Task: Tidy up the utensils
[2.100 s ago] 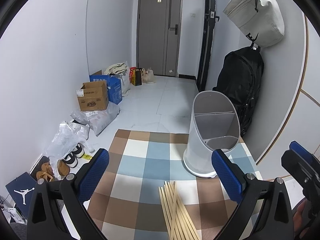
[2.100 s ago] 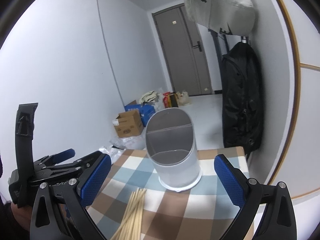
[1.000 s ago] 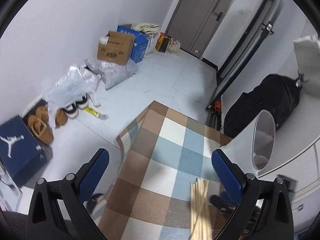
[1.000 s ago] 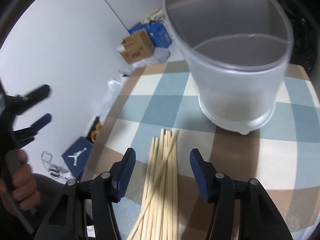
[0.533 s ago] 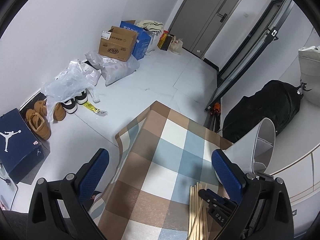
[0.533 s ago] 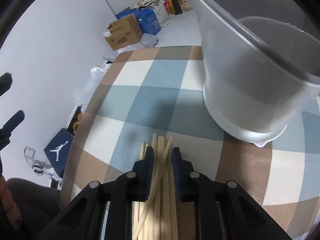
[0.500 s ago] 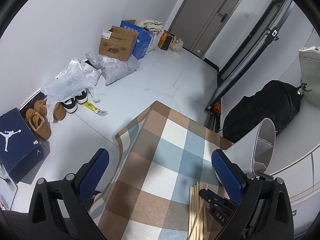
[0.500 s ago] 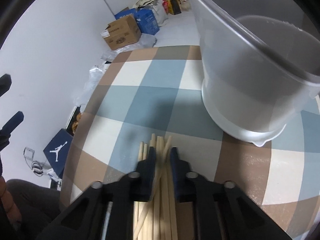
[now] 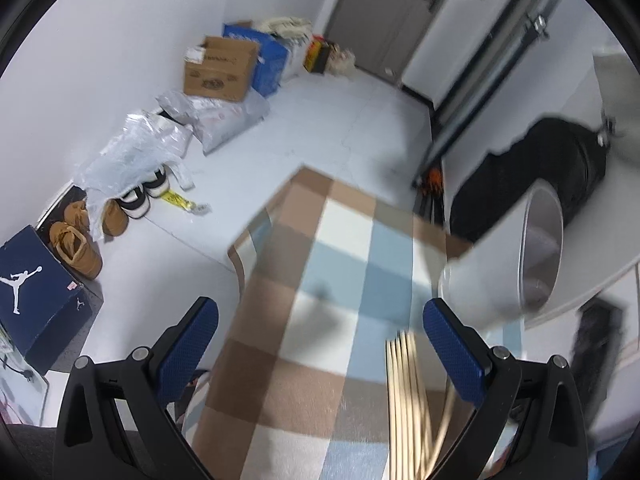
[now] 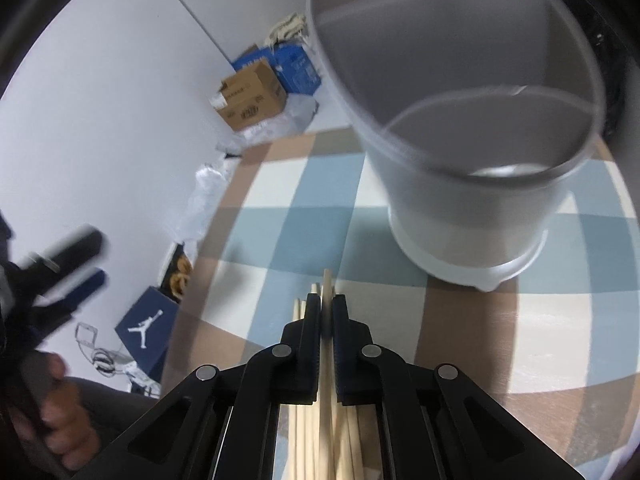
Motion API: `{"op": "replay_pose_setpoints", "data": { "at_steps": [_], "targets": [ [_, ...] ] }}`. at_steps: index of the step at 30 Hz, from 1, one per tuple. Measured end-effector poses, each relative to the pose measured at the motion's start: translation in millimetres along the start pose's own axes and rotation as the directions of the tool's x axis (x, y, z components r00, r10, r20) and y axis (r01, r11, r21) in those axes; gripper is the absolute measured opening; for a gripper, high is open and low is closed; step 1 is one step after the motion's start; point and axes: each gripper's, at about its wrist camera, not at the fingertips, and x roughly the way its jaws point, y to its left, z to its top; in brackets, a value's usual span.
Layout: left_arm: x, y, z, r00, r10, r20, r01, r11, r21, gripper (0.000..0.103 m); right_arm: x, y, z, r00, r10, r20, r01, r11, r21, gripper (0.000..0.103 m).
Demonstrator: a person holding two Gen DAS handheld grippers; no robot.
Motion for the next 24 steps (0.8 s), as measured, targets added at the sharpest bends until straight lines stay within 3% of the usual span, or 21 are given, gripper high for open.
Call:
{"op": "replay_pose_setpoints", "data": {
  "at_steps": [9,13,15,16,24],
  "targets": [
    [34.1,-30.3,-31.1,0.977,0.069,-0.203,-0.039,0.988,0.147,0.1,-59.2,-18.6,-1.1,0.989,0.069,0.133,-0.071,0.997,0.009,0.004],
    [38.0,-48.9,-39.2,0.969,0.125,-0.213,-0.075,0.97,0.23,0.097,-78.8,-26.2,-1.2,0.981,0.08,0.178,-0.081,0.997,0.001,0.004],
    [42.4,-56.2,-46.5,0.959,0.173,-0.225,-0.106,0.954,0.282,0.083,-89.2,-29.0,-2.2,0.976,0.088,0.201,-0.089,0.996,-0.008,0.004],
    [44.4,-58.3,-50.2,0.955,0.178,-0.239,-0.104,0.951,0.291,0.081,-94.5,-30.1,-2.4,0.972,0.092,0.215,-0.091,0.996,-0.015,0.004],
    [55.8,-57.9,-59.3,0.93,0.238,-0.281,-0.15,0.942,0.301,0.08,-123.1,-34.6,-16.0,0.949,0.13,0.287,-0.114,0.991,-0.073,0.004]
  ]
}}
